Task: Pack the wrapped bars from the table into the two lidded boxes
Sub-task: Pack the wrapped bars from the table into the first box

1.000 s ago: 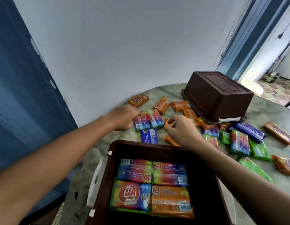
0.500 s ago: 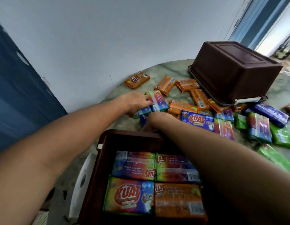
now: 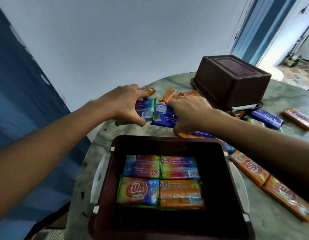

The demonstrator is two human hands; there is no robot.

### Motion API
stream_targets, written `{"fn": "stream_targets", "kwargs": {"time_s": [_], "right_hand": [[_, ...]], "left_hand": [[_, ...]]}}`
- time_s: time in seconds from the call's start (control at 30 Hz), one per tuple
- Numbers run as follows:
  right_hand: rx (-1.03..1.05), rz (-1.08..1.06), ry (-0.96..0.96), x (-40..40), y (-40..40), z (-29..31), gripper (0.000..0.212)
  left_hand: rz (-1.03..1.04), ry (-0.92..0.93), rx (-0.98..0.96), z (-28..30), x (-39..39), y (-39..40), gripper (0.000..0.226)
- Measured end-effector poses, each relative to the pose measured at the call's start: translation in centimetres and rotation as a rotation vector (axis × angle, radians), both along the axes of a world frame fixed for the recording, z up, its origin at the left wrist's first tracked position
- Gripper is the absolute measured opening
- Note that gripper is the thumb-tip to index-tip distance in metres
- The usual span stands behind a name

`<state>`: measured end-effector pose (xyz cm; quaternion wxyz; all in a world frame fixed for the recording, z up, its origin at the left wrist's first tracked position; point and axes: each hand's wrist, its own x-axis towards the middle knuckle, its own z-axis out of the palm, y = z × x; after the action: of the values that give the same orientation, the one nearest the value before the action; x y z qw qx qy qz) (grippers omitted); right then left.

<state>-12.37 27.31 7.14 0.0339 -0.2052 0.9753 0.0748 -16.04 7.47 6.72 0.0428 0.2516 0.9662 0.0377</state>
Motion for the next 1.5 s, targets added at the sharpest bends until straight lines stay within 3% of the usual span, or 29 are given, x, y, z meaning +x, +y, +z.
{"fn": "stream_targets", "kwargs": {"time_s": [0.13, 0.27, 0.47, 0.63, 0.8, 0.93, 1.27, 1.4, 1.5], "right_hand": [[0.072, 0.101, 0.006, 6.2, 2.0, 1.2, 0.049], [0.149, 0.099, -0.184, 9.5, 2.6, -1.9, 0.047], [0.043, -0.028, -0.219, 10.2, 2.4, -6.7, 0.056], [-0.001, -0.084, -0.250, 10.4, 2.4, -7.3, 0.057], [0.013, -0.005, -0.196, 10.4, 0.6, -7.8, 0.048], [0.030, 0.022, -0.191, 10.7, 0.9, -7.8, 0.054], [-0.073, -0.001, -0.248, 12.3, 1.9, -8.1, 0.070], [-0.365, -0.028, -0.194, 12.0, 4.4, -5.0, 0.043], [-0.507, -0.145, -0.008, 10.6, 7.8, -2.2, 0.028]], "left_hand": [[-0.104, -0.058, -0.052, 2.2, 7.5, 1.5, 0.067], [-0.143, -0.166, -0.225, -1.8, 11.2, 3.5, 0.059], [-0.093, -0.034, -0.262, -6.4, 11.6, 3.7, 0.042], [-0.050, 0.000, -0.218, -7.8, 12.5, 2.6, 0.042], [-0.013, 0.011, -0.182, -8.2, 12.7, 2.8, 0.035], [0.003, 0.030, -0.198, -8.3, 13.2, 3.1, 0.032], [-0.042, -0.101, -0.286, -6.8, 13.1, 3.9, 0.040], [-0.109, -0.193, -0.097, -2.8, 11.2, 6.1, 0.017], [-0.150, -0.123, 0.110, 0.5, 9.0, 10.0, 0.010]]}}
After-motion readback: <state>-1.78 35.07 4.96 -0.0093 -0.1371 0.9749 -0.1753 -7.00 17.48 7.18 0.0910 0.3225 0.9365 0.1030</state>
